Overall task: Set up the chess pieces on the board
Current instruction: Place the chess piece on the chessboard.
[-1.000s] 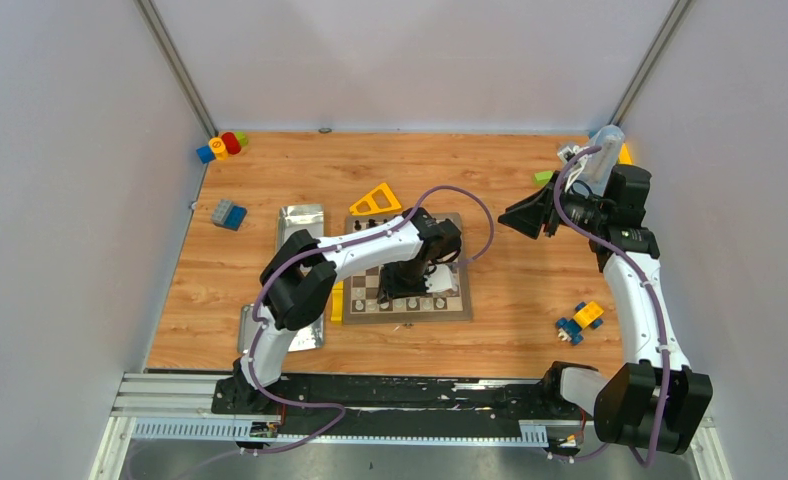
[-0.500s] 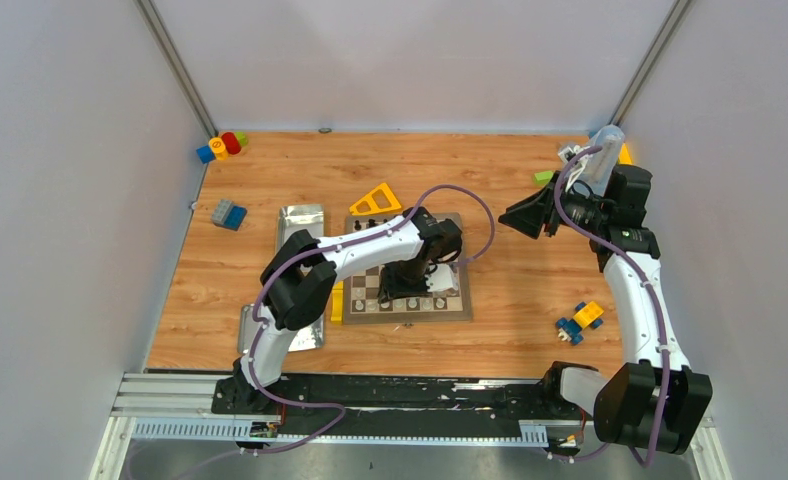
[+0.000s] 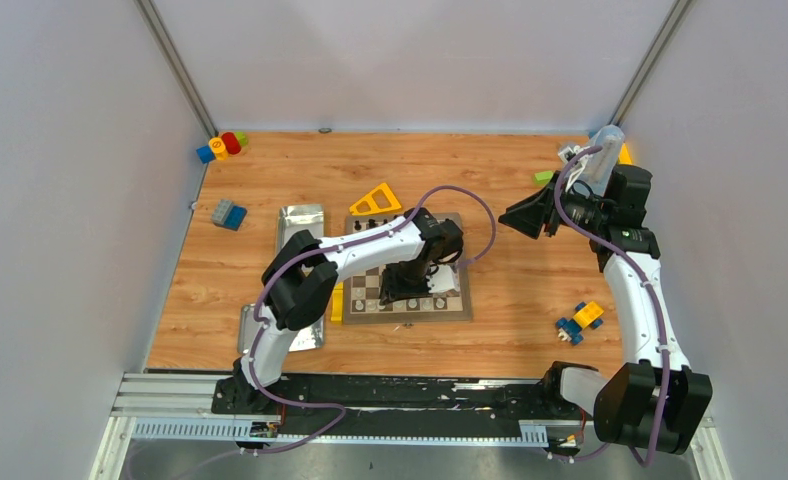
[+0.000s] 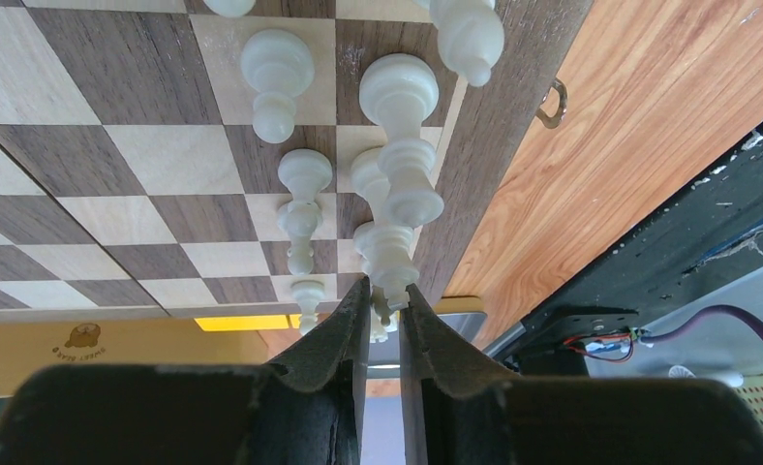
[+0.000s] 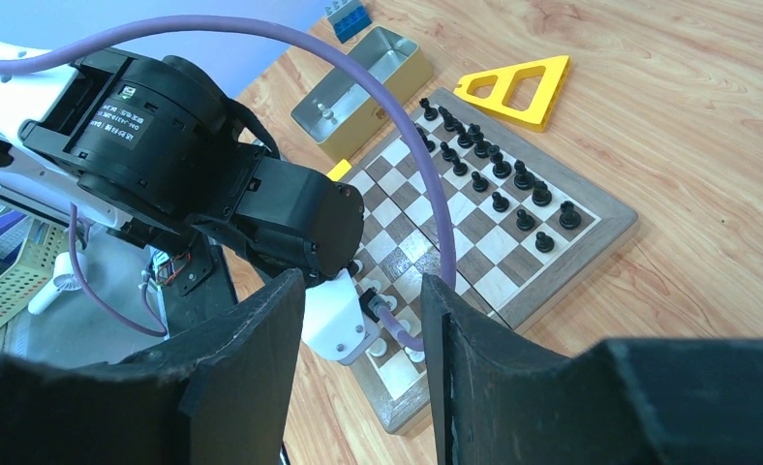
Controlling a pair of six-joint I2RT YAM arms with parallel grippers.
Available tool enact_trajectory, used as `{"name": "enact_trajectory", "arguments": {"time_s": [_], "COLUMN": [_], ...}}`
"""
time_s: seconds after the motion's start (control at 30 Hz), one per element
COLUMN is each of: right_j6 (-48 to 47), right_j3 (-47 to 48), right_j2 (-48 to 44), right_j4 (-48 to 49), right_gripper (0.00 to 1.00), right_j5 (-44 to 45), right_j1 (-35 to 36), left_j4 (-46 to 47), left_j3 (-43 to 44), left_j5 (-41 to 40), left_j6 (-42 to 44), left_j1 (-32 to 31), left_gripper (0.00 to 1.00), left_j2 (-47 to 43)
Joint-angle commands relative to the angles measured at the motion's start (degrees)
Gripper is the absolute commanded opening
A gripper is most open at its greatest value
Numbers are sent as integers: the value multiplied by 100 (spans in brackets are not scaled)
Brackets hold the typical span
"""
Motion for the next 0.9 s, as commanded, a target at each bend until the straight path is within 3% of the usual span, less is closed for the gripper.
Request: {"name": "enact_trajectory", "arguments": {"time_s": [0.0,0.5,0.87], "right_j6": [-148,-142,-147], "right_j3": [-14,-9,-12], "right_j2": [-49,-17,-6], "right_j4": [35,31,29], "right_gripper": [49,49,49], "right_j5": [-179,-170,-179], "right_j1": [-32,-32,-32], "left_j4": [-99,-135,-44], "left_j3": [200,173,303], "left_j5": [108,227,184], "left_j6": [-94,-92,-161], "left_j1": [-57,-59,-66], "left_gripper": [24,11,9], "left_j2": [41,-11,2]}}
